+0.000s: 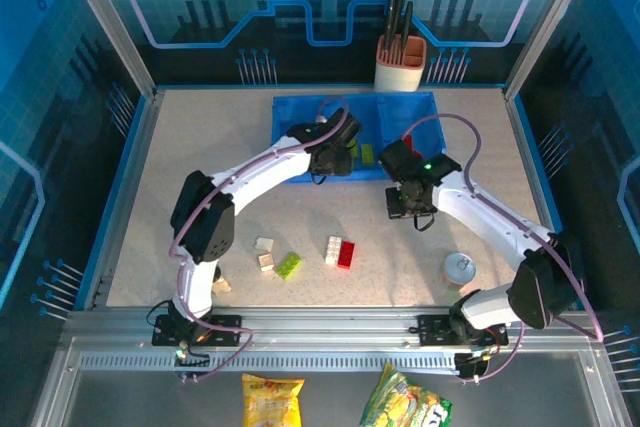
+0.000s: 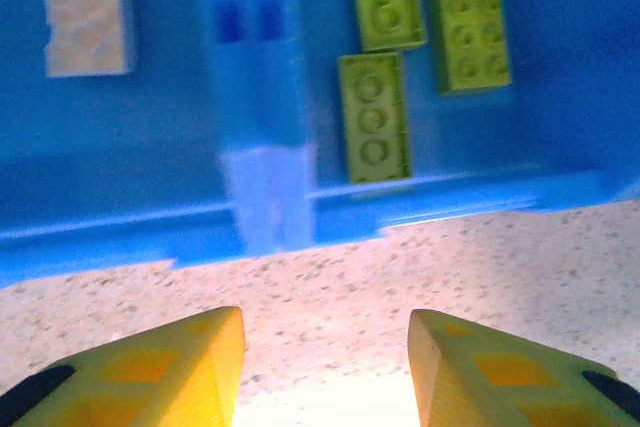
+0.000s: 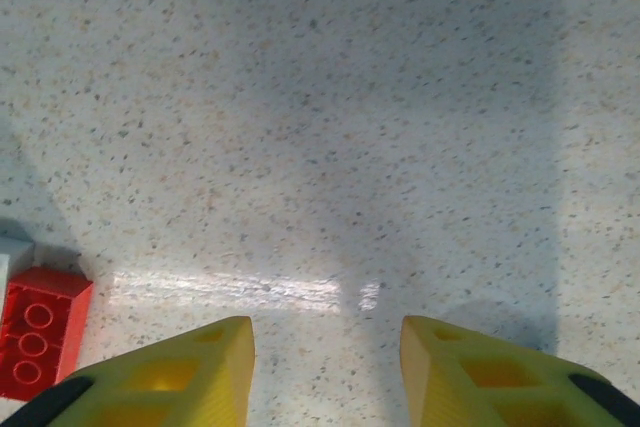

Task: Sort the legos into containers by color
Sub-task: Pick up the lego from the bottom-center of the table.

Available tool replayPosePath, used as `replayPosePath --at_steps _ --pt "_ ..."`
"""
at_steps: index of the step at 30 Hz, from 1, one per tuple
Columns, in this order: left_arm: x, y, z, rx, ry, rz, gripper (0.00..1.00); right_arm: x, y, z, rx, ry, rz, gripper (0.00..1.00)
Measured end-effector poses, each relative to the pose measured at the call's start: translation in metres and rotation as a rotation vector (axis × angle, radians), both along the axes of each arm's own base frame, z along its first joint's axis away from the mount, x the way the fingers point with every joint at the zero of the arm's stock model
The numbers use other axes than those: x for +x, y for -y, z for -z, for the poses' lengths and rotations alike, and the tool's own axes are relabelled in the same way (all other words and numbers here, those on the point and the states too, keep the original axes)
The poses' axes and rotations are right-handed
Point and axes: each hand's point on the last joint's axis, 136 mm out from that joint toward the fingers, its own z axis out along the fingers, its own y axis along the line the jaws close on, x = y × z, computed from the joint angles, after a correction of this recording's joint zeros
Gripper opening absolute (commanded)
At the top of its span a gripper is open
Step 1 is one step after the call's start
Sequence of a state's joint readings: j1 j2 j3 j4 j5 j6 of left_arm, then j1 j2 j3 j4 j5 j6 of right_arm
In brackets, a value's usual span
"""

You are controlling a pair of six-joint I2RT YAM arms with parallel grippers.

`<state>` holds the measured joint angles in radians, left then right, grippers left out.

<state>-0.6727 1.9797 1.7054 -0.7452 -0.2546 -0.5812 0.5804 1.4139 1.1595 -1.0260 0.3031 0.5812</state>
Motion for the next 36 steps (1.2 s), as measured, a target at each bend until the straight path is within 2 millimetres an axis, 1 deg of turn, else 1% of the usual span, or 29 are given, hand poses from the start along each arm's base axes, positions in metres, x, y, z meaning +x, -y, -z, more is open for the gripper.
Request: replayPosePath --at_steps 5,7,10,15,18,22,28,36 --pt "-0.012 -0.036 0.006 -0.022 -0.024 -0.061 0.48 -0.009 -0.026 0.012 0.014 -0.024 -0.004 0.44" --pt "-0.017 -0.050 0.007 -0.030 -0.026 -0.081 0.48 -0.015 -0.040 0.019 0.025 -0.042 -0.014 0.44" --pt "-0.024 -0.066 0.005 -0.042 -0.024 -0.104 0.48 -0.022 -0.059 0.031 0.036 -0.071 -0.035 0.44" --pt "-0.029 -0.084 0.001 -0.056 -0.012 -0.132 0.48 -0.039 -0.088 0.052 0.037 -0.127 -0.073 0.45" --pt "-0.032 -0.093 0.002 -0.060 -0.012 -0.146 0.48 -0.048 -0.102 0.063 0.038 -0.155 -0.088 0.46" --pt "-0.034 -0.101 0.003 -0.064 -0.009 -0.160 0.48 -0.056 -0.116 0.073 0.041 -0.176 -0.096 0.49" --pt "-0.038 -0.109 0.010 -0.060 -0.017 -0.174 0.47 -0.064 -0.127 0.081 0.059 -0.200 -0.094 0.50" --pt "-0.037 -0.112 0.011 -0.068 -0.016 -0.180 0.47 -0.063 -0.134 0.089 0.078 -0.211 -0.078 0.50"
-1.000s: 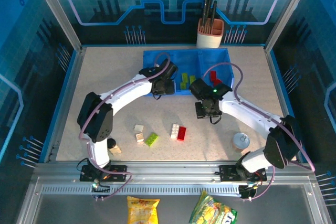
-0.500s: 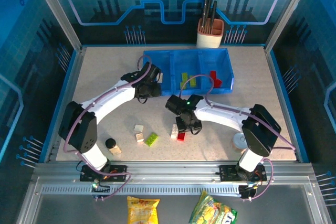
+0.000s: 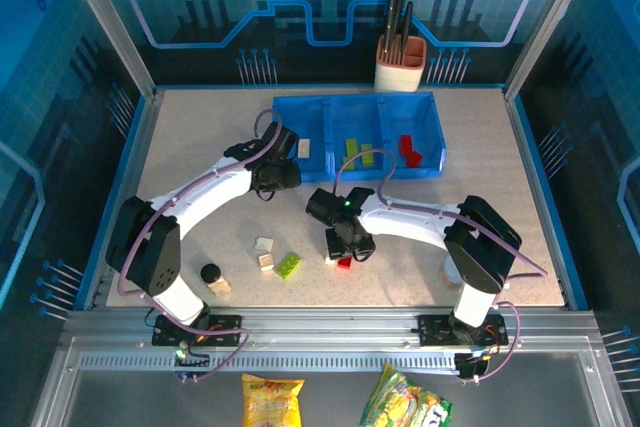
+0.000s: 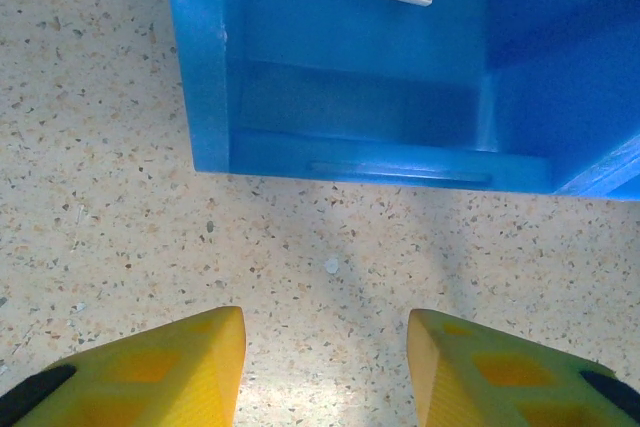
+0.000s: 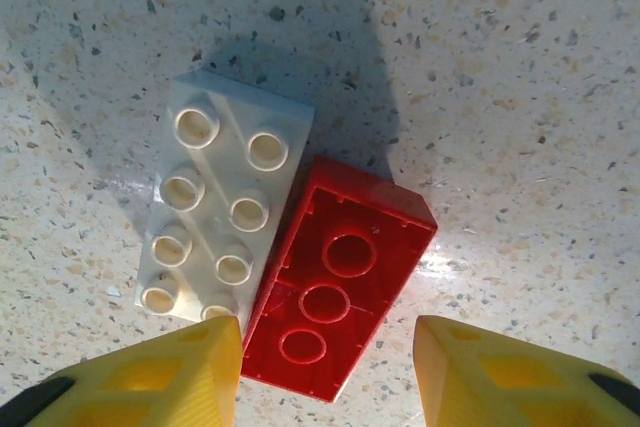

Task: Sort the legos into containers by color
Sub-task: Pick up the lego from the bottom-center of the table.

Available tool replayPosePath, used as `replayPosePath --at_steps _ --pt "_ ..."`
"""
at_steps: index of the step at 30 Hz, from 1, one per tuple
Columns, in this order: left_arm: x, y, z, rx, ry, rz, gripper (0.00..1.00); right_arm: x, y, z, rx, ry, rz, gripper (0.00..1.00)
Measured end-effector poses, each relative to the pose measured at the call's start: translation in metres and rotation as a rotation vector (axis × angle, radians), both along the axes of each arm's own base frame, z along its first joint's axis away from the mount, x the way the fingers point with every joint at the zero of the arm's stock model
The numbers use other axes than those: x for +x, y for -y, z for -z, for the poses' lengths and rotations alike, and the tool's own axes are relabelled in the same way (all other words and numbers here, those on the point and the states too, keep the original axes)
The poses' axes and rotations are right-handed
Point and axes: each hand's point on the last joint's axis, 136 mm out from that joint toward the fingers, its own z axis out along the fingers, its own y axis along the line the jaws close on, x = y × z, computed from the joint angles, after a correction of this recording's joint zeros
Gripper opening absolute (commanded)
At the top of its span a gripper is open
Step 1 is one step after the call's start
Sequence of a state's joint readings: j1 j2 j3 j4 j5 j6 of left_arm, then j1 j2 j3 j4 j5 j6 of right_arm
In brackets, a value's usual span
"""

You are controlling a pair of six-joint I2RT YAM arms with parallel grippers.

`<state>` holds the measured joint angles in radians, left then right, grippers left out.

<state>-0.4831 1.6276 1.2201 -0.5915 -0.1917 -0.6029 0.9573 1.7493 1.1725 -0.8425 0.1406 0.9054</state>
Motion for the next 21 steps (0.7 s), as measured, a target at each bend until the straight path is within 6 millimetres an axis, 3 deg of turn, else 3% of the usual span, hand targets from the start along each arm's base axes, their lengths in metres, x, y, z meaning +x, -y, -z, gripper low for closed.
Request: replayPosePath --at_steps 12,21 --pt "0.0023 -0.0013 0.0008 -0.009 0.005 -0.005 0.47 -0.0008 -0.0022 0.0074 -0.002 -0.017 0.021 0.43" --pt "0.0035 -0.0003 0.0000 -0.015 0.009 -0.005 0.47 -0.0006 -0.0011 0.0074 -0.006 -0.015 0.038 0.47"
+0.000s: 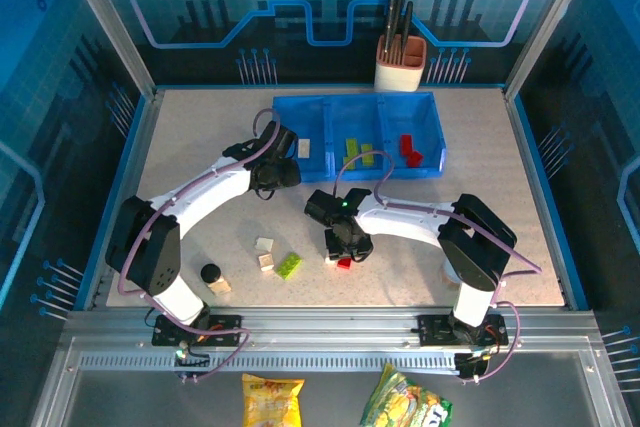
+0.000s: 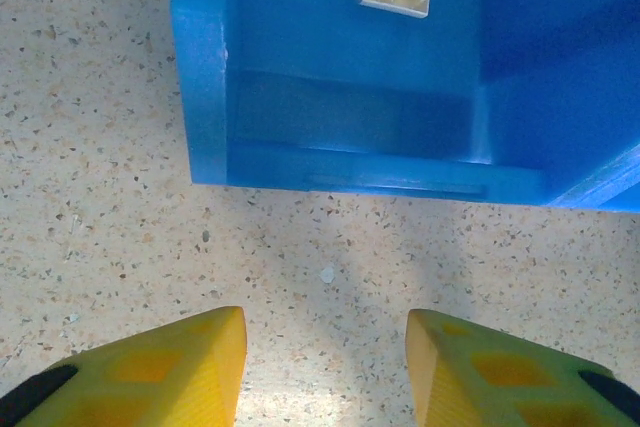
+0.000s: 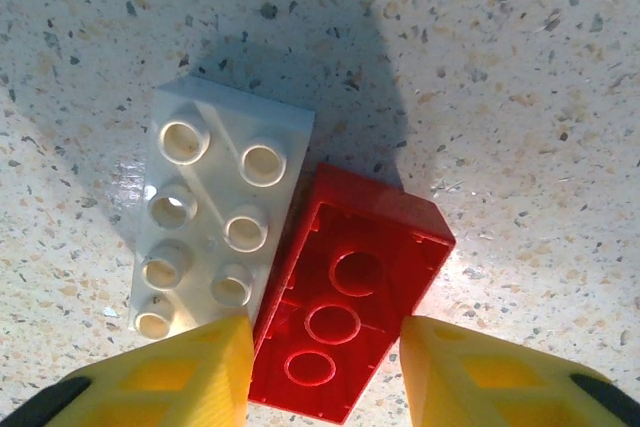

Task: Sort the legos into containers by color
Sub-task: Pick up the lego from the bottom-center of the table.

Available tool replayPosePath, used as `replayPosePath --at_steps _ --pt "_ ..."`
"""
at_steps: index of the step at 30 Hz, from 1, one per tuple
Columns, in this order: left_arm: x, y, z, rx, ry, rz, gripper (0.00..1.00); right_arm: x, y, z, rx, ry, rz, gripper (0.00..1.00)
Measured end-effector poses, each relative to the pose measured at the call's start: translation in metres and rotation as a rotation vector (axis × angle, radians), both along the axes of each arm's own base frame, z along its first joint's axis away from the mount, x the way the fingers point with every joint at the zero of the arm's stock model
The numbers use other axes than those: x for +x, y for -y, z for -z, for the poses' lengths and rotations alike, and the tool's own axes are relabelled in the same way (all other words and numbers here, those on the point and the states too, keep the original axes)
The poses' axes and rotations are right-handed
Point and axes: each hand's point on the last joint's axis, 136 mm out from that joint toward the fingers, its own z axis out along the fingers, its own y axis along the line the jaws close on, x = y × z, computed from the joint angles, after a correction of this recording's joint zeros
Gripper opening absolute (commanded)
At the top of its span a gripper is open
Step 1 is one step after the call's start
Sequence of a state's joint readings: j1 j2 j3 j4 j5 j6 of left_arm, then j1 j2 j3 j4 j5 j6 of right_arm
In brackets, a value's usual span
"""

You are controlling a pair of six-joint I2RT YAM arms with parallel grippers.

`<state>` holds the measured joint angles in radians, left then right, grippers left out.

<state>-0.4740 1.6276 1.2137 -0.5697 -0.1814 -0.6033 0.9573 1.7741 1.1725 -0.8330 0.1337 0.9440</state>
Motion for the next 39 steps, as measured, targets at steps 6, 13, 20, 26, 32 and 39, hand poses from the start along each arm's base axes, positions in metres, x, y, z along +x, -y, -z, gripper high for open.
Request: replayPosePath --at_steps 6,13,20,26,32,39 --pt "0.000 0.001 0.000 -0.003 -0.002 0.002 0.47 -0.002 0.008 0.002 -0.032 -0.004 0.008 0.47" --pt "0.000 0.001 0.000 -0.004 -0.002 0.003 0.47 -0.005 0.014 0.003 -0.058 -0.012 0.018 0.48" --pt "-0.001 0.001 0.000 -0.005 -0.003 0.003 0.47 -0.008 0.018 0.008 -0.066 -0.020 0.018 0.48" --pt "-0.001 0.001 0.000 -0.005 -0.003 0.003 0.47 -0.006 0.016 0.015 -0.073 -0.024 0.016 0.44" --pt "-0.001 0.001 0.001 -0.004 -0.006 0.003 0.47 -0.006 0.015 0.016 -0.072 -0.022 0.010 0.40" --pt "-0.001 0.001 0.001 -0.005 -0.006 0.004 0.47 -0.004 0.017 0.015 -0.080 -0.013 0.006 0.39"
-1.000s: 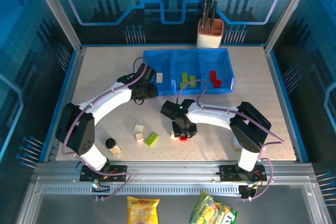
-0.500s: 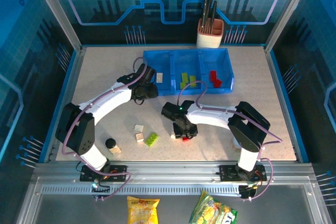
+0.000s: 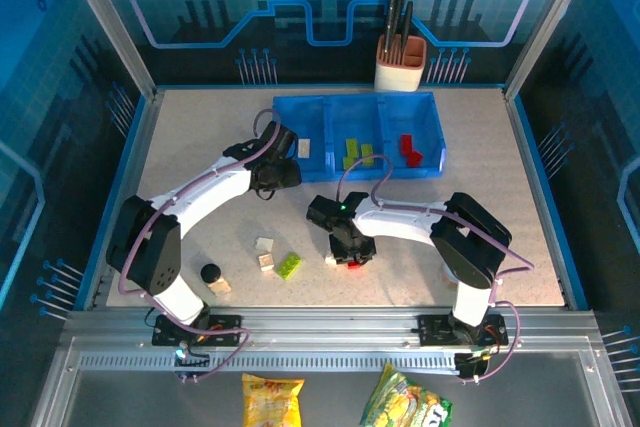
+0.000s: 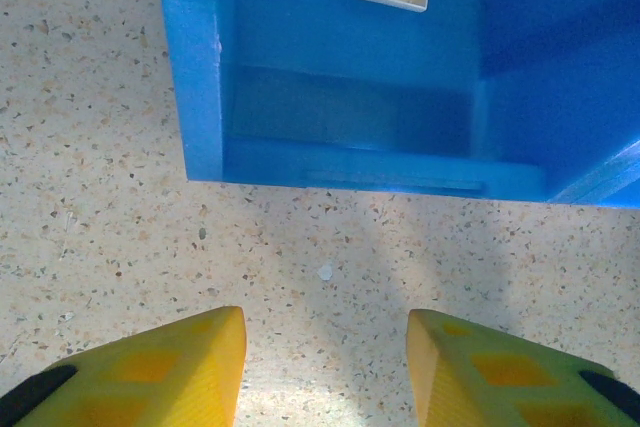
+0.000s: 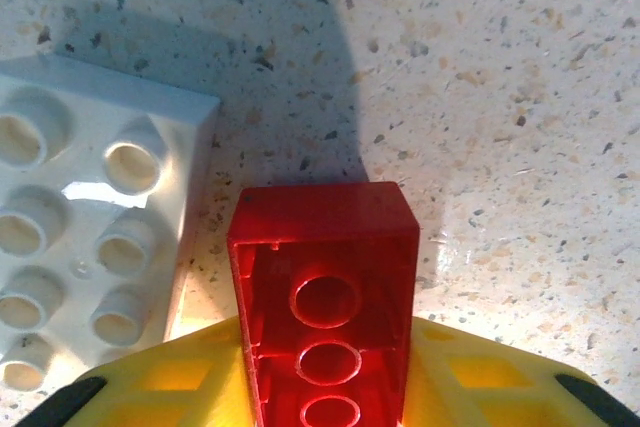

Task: Sort the legos into containers by color
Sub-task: Pick up the lego from the bottom-center of the table.

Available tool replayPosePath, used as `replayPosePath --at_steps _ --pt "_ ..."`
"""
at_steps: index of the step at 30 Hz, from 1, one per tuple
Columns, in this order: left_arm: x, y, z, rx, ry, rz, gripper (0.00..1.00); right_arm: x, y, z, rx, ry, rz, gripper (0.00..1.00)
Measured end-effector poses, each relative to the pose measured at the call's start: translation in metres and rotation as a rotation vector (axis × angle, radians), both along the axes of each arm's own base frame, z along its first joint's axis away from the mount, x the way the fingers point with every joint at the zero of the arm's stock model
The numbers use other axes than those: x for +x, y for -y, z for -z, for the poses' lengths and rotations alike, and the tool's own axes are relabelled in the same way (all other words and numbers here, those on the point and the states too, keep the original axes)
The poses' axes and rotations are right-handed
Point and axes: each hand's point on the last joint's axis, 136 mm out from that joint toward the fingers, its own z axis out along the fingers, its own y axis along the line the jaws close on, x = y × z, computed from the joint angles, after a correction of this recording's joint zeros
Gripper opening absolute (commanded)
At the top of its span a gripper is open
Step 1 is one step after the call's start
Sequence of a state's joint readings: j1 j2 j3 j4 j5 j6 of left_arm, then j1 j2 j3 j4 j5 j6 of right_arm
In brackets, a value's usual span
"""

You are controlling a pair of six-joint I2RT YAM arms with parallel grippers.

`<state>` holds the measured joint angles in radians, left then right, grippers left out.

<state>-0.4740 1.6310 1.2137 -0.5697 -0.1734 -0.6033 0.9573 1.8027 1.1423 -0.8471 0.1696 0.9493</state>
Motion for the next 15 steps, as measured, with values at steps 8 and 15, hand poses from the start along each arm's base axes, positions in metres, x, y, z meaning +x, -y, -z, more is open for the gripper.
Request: replayPosePath --at_steps 8,15 --pt "-0.002 0.002 0.001 -0.013 0.002 0.009 0.48 0.011 0.004 -0.013 0.026 0.031 -0.025 0.37" --pt "-0.009 -0.005 -0.003 -0.017 0.017 0.009 0.49 0.038 0.030 -0.035 0.061 0.069 -0.008 0.37"
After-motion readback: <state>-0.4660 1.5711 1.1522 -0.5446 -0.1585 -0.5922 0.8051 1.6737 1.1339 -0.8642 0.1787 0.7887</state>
